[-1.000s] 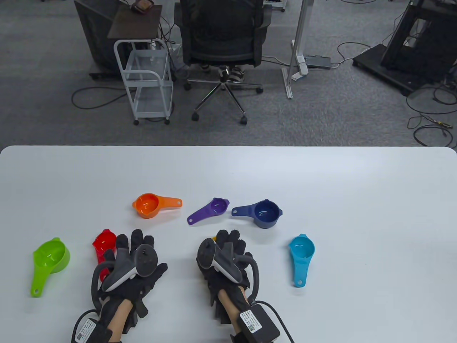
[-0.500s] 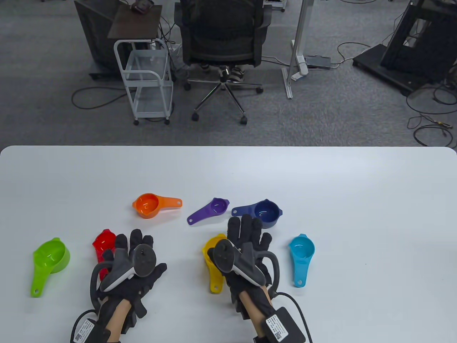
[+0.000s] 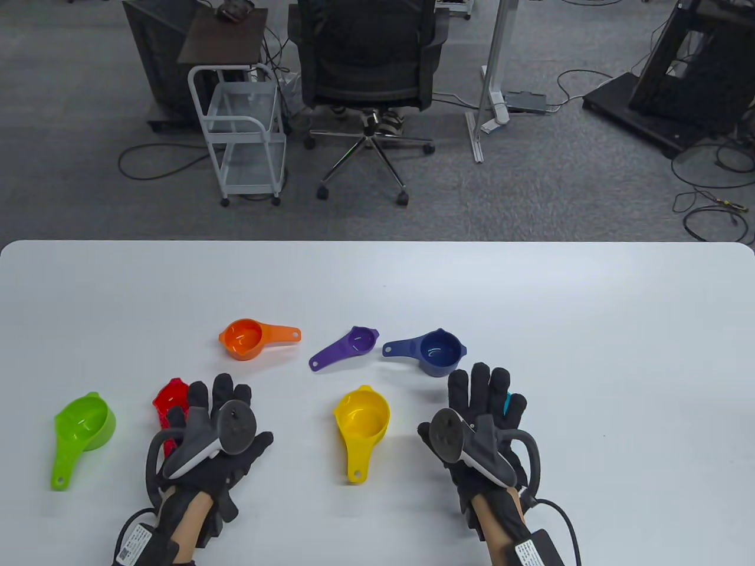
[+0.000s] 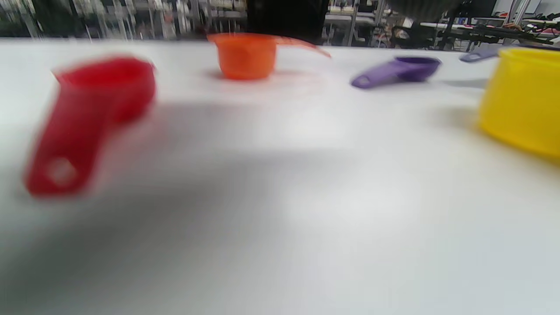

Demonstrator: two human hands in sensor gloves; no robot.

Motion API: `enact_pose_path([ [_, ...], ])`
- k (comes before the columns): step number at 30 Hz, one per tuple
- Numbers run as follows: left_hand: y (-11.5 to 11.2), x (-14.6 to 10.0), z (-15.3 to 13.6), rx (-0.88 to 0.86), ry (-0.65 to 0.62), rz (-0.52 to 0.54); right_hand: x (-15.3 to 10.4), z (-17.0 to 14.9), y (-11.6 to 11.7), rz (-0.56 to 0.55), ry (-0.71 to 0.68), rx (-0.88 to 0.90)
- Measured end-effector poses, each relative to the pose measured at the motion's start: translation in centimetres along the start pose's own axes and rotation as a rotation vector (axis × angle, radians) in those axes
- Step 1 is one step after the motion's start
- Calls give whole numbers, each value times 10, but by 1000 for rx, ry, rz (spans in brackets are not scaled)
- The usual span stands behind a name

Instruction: Nest plastic measuring cups

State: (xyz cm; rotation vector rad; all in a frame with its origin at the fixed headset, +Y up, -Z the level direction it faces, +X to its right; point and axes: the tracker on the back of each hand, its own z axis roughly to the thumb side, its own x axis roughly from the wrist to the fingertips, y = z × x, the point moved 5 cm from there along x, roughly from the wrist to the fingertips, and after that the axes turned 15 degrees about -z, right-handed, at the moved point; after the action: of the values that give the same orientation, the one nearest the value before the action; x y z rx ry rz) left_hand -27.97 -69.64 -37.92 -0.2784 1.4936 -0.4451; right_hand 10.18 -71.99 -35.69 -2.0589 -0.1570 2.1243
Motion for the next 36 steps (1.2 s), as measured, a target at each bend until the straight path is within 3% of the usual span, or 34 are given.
enact_pose_path([
  [3, 36, -12, -57, 0, 139, 230, -3, -3, 1, 29, -2, 2],
  [5, 37, -9, -99, -88, 220, 243, -1, -7, 0, 22, 11, 12],
  [7, 22, 1, -149, -207, 327, 221, 1, -13, 2, 30, 38, 34],
  [8, 13, 6, -163, -218, 345, 196, 2, -15, 4, 35, 45, 40],
  [10, -21, 24, -195, -246, 384, 18, 2, -18, 7, 48, 53, 38],
  [14, -72, 41, -217, -431, 326, -239, 2, -19, 7, 54, 54, 39],
  [23, -70, 44, -210, -386, 301, -227, 1, -18, 9, 59, 50, 40],
  [27, -62, 40, -204, -333, 323, -154, 1, -18, 10, 63, 52, 41],
  [30, -41, 30, -191, -310, 304, -46, 0, -18, 9, 61, 54, 43],
  [34, 1, 6, -141, -349, 160, 126, -2, -16, 6, 57, 53, 55],
  [36, 19, -6, -97, -368, 48, 179, -2, -16, 6, 56, 52, 52],
])
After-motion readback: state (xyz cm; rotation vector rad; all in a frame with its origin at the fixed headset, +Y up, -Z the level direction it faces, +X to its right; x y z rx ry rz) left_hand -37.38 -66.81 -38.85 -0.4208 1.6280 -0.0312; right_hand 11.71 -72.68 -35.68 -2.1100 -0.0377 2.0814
